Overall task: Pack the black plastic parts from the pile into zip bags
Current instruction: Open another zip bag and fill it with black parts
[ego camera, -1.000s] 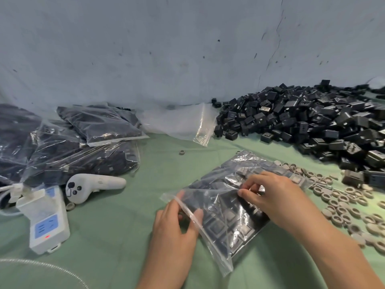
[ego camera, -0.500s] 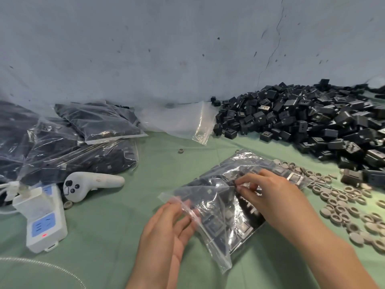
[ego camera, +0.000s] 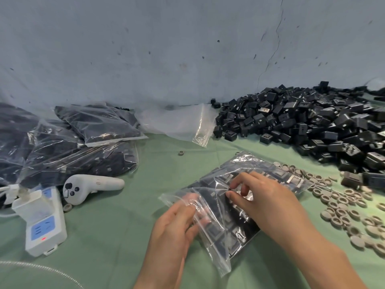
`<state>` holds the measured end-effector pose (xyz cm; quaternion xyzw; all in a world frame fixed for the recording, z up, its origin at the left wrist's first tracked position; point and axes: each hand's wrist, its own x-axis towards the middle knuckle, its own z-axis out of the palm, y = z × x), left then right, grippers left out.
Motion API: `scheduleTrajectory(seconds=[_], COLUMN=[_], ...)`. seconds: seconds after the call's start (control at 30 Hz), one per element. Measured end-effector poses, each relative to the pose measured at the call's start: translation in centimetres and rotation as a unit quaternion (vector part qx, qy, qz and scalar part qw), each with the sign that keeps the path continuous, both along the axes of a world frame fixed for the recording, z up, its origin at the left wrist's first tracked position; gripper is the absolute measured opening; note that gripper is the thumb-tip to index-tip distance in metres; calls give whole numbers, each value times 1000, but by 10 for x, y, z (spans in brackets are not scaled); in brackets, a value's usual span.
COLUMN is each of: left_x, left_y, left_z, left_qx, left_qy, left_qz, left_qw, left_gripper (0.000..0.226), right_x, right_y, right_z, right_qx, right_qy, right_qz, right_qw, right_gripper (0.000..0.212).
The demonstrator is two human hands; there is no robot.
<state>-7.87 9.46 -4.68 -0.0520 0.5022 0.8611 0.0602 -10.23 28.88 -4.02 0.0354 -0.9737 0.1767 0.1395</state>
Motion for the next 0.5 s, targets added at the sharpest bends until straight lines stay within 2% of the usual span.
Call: scheduleTrajectory(seconds=[0.13,0.23,0.3,0.4,0.5], left_x=[0,1,1,2,7], left_y=[0,1,1,0,3], left_z=[1,2,3,4,9], left_qx=[76,84,58,-28,-64], left_qy=[-28,-57,-59,-55,-64], left_qz=[6,3,9,1,-67], left_qw=[997,995,997,998,994], left_gripper=[46,50,50,52,56], right_x=[-1,0,-1,-2,-2], right_y=[-4,-7,-7,-5,-4], right_z=[-1,-3,-4,-5,-5], right_qx=[15,28,30,28,23], right_qy=[14,25,27,26,24], right_qz=[-7,-14,-11,2,15], right_qw=[1000,999,999,999,999], right_gripper=[21,20,21,22,23])
